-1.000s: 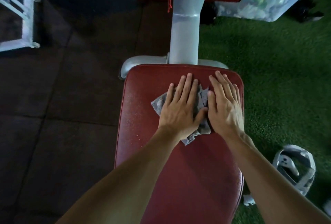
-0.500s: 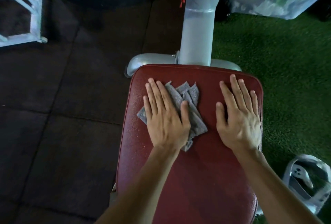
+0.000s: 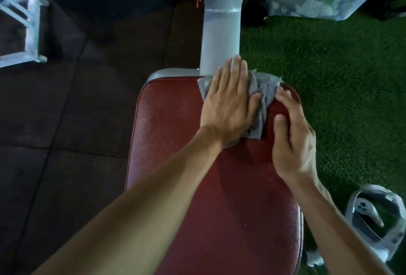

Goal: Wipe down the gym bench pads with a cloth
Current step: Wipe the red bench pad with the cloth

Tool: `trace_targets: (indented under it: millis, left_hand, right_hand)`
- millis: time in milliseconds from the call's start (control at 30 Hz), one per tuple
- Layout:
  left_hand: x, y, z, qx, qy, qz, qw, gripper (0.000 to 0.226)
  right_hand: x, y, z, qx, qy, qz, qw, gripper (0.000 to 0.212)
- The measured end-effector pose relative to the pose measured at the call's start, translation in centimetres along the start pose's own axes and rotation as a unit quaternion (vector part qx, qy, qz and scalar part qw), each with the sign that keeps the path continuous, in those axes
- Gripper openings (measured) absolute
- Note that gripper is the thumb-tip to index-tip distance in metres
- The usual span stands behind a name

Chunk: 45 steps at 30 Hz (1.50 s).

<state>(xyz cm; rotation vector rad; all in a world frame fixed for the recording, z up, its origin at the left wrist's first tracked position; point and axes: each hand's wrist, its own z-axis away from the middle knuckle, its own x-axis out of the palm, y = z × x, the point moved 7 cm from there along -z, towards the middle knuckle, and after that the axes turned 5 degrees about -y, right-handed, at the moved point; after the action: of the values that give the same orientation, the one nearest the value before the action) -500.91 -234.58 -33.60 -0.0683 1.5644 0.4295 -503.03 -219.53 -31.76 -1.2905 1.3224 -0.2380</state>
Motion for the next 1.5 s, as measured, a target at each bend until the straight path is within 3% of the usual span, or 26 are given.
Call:
trace_targets:
  millis: [133, 200, 233, 300, 367, 433, 500, 600, 733, 800, 900, 1000, 1233, 1367, 1500]
  left_hand:
    - [1.1, 1.3, 4.1, 0.095, -0.053, 0.001, 0.994, 0.07]
    - [1.2, -0.4, 6.7, 0.101, -0.068, 0.004, 0.993, 0.067]
    - [0.9, -1.6, 7.8, 0.067, -0.064, 0.003, 0.996, 0.067]
    - [0.1, -4.1, 9.8, -0.084, -0.031, 0.006, 0.996, 0.07]
    - [0.1, -4.3, 10.5, -0.241, -0.019, 0.039, 0.97, 0.077]
    - [0.6, -2.1, 8.7, -0.305, -0.018, 0.059, 0.95, 0.079]
    - [1.1, 0.3, 5.2, -0.271, -0.011, 0.061, 0.96, 0.076]
    - [1.4, 2.7, 1.5, -0.148, 0.004, 0.037, 0.988, 0.072]
    - [2.1, 6.0, 3.5, 0.04, -0.024, 0.038, 0.998, 0.069]
    - [2.5, 6.6, 6.5, 0.076, -0.043, 0.045, 0.995, 0.069]
    - [2.6, 3.9, 10.5, 0.049, -0.056, 0.04, 0.996, 0.068]
    - [1.9, -0.6, 11.9, 0.023, -0.042, 0.016, 0.999, 0.065]
    - [-1.1, -8.9, 8.5, -0.064, 0.009, 0.008, 0.998, 0.063]
    - [-1.0, -10.5, 12.9, -0.147, 0.042, -0.004, 0.988, 0.065]
    - [-0.2, -9.3, 17.7, -0.224, 0.028, 0.009, 0.974, 0.065]
  right_hand:
    - [-0.5, 0.3, 1.1, 0.04, 0.012, 0.054, 0.998, 0.042]
    - [-0.4, 0.6, 1.7, 0.063, -0.001, 0.048, 0.997, 0.044]
    - [-0.5, 0.6, 1.8, 0.07, -0.008, 0.036, 0.997, 0.044]
    - [-1.0, 0.7, 2.0, 0.089, -0.009, -0.02, 0.996, 0.043]
    - [-1.5, 0.9, 2.0, 0.102, -0.008, -0.075, 0.992, 0.043]
    - [-2.1, 1.2, 2.0, 0.111, -0.009, -0.109, 0.988, 0.043]
    - [-2.5, 1.9, 1.9, 0.128, -0.008, -0.133, 0.983, 0.044]
    - [-3.1, 2.8, 1.7, 0.132, -0.002, -0.153, 0.979, 0.046]
    - [-2.6, 2.4, 2.1, 0.122, 0.022, -0.135, 0.983, 0.046]
    - [-2.2, 1.9, 2.4, 0.11, 0.039, -0.085, 0.99, 0.048]
    - [0.0, 0.0, 2.7, 0.039, -0.011, 0.071, 0.997, 0.047]
    - [3.3, -1.4, 3.8, 0.0, -0.091, 0.229, 0.969, 0.05]
    - [3.8, -1.4, 3.8, 0.008, -0.098, 0.268, 0.958, 0.051]
    - [4.1, -1.6, 4.1, 0.003, -0.101, 0.283, 0.954, 0.051]
    - [4.4, -1.6, 4.1, 0.011, -0.127, 0.308, 0.943, 0.054]
